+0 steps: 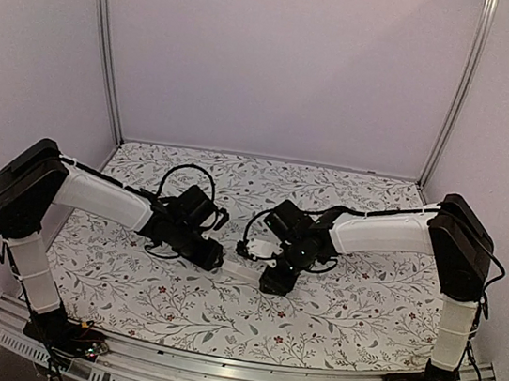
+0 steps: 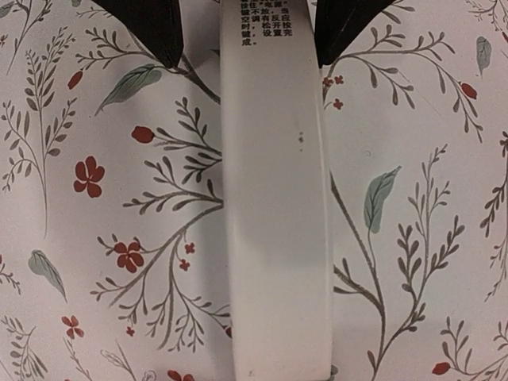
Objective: Load the batteries into the remote control
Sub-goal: Load the battery cover onto the remote control without the battery cover, then adjust the remote control at the center of the board.
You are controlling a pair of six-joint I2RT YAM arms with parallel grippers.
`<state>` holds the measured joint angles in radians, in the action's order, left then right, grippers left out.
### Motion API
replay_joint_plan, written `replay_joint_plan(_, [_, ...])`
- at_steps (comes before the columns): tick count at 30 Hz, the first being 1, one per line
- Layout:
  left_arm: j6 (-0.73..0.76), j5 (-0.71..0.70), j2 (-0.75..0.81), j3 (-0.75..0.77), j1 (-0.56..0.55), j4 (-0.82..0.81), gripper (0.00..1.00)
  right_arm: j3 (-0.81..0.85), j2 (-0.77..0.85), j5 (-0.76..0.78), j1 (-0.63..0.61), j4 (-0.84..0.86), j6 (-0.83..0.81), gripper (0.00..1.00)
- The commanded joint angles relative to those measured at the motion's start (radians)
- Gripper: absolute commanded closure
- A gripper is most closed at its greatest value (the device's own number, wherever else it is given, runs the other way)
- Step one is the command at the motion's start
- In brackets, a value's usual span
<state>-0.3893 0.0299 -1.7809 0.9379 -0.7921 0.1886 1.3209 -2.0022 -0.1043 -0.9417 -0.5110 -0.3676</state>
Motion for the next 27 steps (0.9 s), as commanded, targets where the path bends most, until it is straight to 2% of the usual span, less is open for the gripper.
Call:
replay_joint_plan(1, [-0.011, -0.027, 0.031, -0.011, 0.025, 0.012, 0.45, 0.012, 0.009, -0.005, 0.003, -0.007, -0.004, 0.41])
replay_joint_plan(6, [-0.015, -0.026, 0.112, -0.04, 0.065, -0.001, 0.35, -0.009, 0.105, 0.004, 0.006, 0.035, 0.023, 0.33])
replay_joint_plan(13, [-0.018, -0.055, 0.2, -0.042, 0.098, 0.019, 0.32, -0.035, 0.257, -0.001, 0.013, 0.078, 0.07, 0.2])
replay_joint_plan(16, [-0.012, -0.015, 0.256, -0.08, 0.098, -0.038, 0.32, -0.094, 0.348, 0.007, 0.021, 0.143, 0.104, 0.12])
replay_joint_plan(18, [-0.001, 0.026, 0.281, -0.099, 0.093, -0.074, 0.32, -0.168, 0.414, 0.081, 0.023, 0.233, 0.168, 0.02])
replay_joint_plan(22, [0.009, 0.075, 0.265, -0.093, 0.064, -0.078, 0.36, -0.266, 0.55, 0.066, 0.07, 0.304, 0.343, 0.01])
replay_joint_plan(25, [-0.016, 0.087, 0.23, -0.087, 0.047, -0.078, 0.43, -0.232, 0.553, -0.017, 0.139, 0.189, 0.556, 0.01])
replay_joint_plan(26, [-0.02, 0.087, 0.219, -0.085, 0.039, -0.08, 0.46, -0.221, 0.535, -0.059, 0.163, 0.14, 0.605, 0.03])
replay_joint_plan(27, [-0.021, 0.084, 0.21, -0.08, 0.03, -0.081, 0.47, -0.218, 0.522, -0.099, 0.182, 0.106, 0.672, 0.09])
